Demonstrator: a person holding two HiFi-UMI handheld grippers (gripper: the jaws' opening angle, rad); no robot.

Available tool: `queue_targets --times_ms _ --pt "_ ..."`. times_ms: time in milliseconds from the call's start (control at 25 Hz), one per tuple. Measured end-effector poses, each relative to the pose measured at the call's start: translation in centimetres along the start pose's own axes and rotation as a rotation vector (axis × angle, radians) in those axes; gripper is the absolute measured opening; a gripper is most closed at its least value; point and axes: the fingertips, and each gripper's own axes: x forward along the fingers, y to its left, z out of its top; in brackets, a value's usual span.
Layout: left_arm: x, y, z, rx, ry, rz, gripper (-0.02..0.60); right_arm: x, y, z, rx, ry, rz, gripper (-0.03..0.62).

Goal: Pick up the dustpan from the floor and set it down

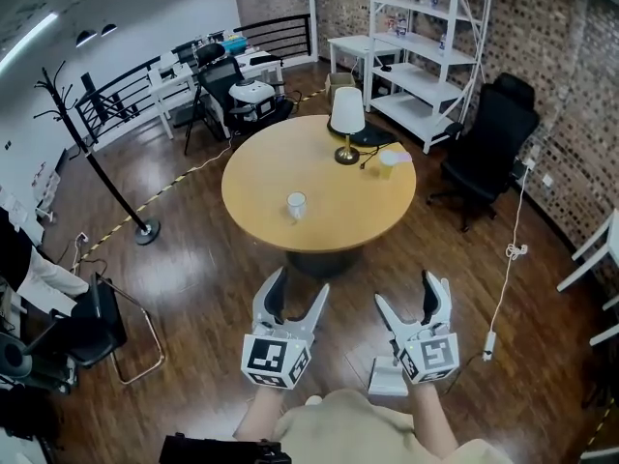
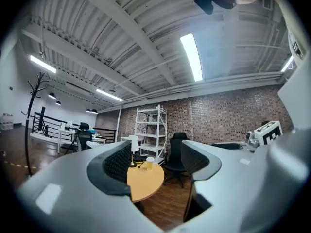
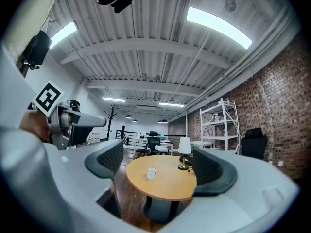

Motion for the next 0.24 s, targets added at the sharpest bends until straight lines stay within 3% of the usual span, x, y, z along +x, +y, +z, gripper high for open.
queue_targets --times_ms 120,240 --pt "-0.4 -0.1 1.1 -0.039 -0.020 -0.018 0.296 -0.3 0.3 -1.3 0.028 0.025 -0.006 0.431" --pt "-0.8 -0.1 1.0 -0.018 -0.022 -0.029 0.296 -1.0 1.1 -2.3 0.023 0.036 -0.006 0.431"
